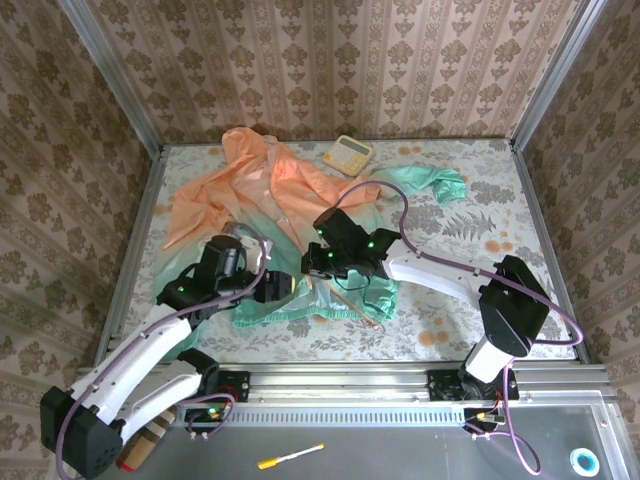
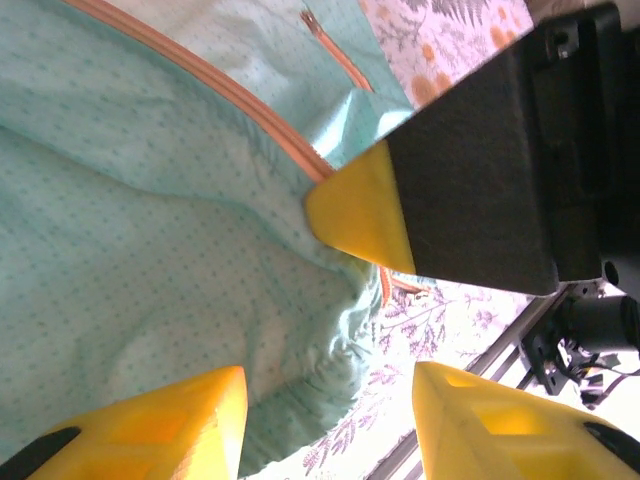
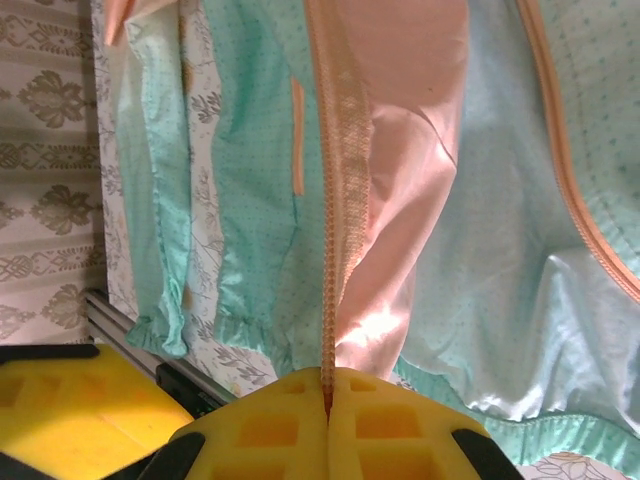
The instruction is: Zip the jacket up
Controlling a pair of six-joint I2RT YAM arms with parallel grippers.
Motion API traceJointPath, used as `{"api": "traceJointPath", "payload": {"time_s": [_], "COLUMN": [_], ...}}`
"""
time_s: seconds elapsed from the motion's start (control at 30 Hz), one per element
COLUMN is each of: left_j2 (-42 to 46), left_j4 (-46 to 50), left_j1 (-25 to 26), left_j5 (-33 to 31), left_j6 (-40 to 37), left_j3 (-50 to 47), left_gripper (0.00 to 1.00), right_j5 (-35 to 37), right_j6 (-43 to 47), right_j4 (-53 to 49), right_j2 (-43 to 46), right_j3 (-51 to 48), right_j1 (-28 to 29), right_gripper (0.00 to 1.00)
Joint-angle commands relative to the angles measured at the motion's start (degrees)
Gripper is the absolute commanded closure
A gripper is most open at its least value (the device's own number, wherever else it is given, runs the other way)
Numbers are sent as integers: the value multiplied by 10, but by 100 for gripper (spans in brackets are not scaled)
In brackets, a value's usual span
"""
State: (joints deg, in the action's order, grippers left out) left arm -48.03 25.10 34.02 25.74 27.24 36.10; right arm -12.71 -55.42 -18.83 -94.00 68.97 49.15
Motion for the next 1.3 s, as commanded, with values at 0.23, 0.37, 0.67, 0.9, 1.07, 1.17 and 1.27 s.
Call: {"api": "traceJointPath", "payload": {"time_s": [0.23, 0.37, 0.67, 0.9, 1.07, 1.17, 1.27], "left_j2": [-4, -14, -31, -29, -49, -59, -69], "left_j4": [-183, -210, -260, -285, -353, -364, -371], "left_j1": [57, 57, 58, 19, -38, -54, -62], "left_j5": [-12, -2, 34, 97, 202, 228, 248], "left_j6": [96, 103, 108, 117, 153, 152, 143], "left_j3": [-90, -104, -135, -144, -156, -151, -149], "left_gripper": [48, 45, 72, 100, 100, 100, 100], "right_j5": [-39, -38, -43, -46, -94, -108, -128], "right_j6": [-31, -39, -39, -11, 24, 43, 61], "right_j4": [46, 58, 63, 136, 213, 243, 249], "right_j2": [33, 37, 32, 83, 120, 130, 118], "right_j3": [-57, -68, -64, -113, -167, -190, -186], "right_j1": [-11, -13, -14, -24, -47, -54, -56], "right_gripper": [100, 100, 100, 62, 62, 66, 66]}}
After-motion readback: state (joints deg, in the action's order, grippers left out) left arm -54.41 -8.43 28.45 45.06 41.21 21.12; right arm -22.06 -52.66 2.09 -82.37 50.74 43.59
